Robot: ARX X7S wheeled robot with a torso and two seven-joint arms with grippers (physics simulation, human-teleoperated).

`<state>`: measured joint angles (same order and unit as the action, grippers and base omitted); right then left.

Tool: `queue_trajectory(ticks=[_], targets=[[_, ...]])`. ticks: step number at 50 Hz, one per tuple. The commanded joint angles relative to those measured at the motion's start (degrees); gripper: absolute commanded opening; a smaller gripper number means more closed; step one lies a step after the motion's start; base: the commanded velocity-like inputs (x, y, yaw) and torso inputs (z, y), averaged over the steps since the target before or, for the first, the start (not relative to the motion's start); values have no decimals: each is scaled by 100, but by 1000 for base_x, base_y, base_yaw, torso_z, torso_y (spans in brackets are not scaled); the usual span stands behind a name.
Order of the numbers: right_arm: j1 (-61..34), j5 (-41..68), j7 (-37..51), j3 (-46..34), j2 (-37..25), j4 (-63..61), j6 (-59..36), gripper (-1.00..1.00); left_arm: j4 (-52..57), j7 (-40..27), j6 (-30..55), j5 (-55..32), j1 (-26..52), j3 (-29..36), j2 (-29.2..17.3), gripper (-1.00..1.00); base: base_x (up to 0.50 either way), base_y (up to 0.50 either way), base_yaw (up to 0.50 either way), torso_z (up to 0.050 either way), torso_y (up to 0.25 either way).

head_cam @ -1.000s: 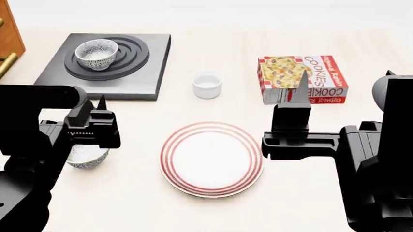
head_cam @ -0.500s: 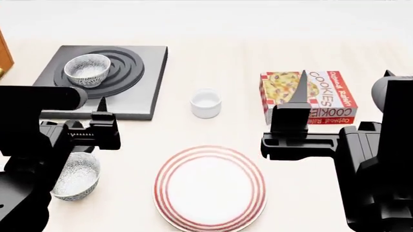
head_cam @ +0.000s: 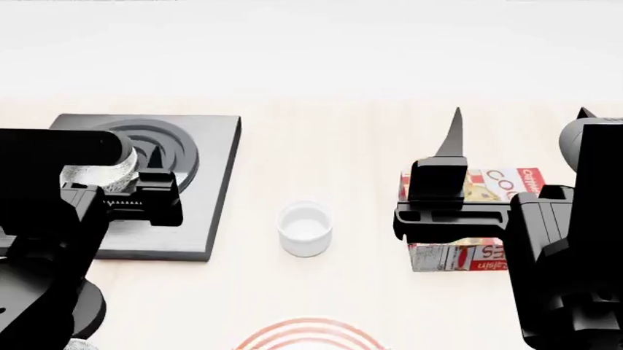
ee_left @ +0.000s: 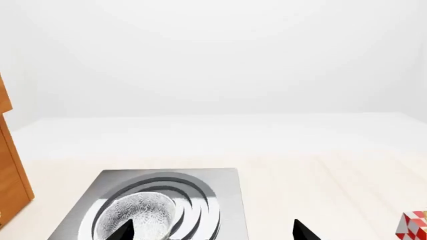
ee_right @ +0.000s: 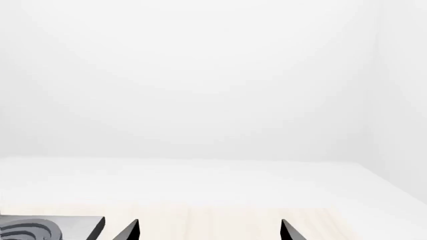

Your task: Pick the akita bowl on the stove and place it on the plate.

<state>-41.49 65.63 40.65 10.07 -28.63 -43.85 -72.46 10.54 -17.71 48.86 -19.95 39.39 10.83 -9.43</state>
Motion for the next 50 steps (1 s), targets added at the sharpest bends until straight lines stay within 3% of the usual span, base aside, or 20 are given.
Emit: queue_trajectory(ticks=[1, 26, 27, 34, 41, 43, 44, 50], targets=[[0, 34, 32, -28, -30, 12, 37, 100, -8, -24, -4, -40, 7, 24, -26, 100, 500, 0, 0, 0, 0], [-11, 153, 139, -70, -82, 42, 71, 100, -2, -39, 111, -174, 166, 50, -92, 100, 480, 0, 0, 0, 1], [-8, 153, 129, -65, -82, 36, 91, 100, -62, -146, 264, -291, 271, -168, 5, 100, 0, 0, 0, 0, 0], [-62, 264, 235, -46, -89, 44, 51, 100, -521, 56, 599, -231, 1392, 36, -173, 100, 0, 0, 0, 0, 0], [-72, 308, 280, -50, -99, 52, 60, 100, -1999, 269, 598, 34, 2891, 282, -172, 100, 0, 0, 0, 0, 0], [-72, 313, 291, -50, -102, 52, 69, 100, -2318, 314, 545, 98, 3111, 365, -144, 100, 0, 0, 0, 0, 0], [-69, 317, 296, -46, -104, 48, 75, 100, -2594, 532, 368, 263, 3319, 710, -196, 100, 0, 0, 0, 0, 0], [-139, 469, 413, -14, -113, 53, 23, 100, -3589, 582, 413, 289, 3953, 697, -8, 100, 0, 0, 0, 0, 0]])
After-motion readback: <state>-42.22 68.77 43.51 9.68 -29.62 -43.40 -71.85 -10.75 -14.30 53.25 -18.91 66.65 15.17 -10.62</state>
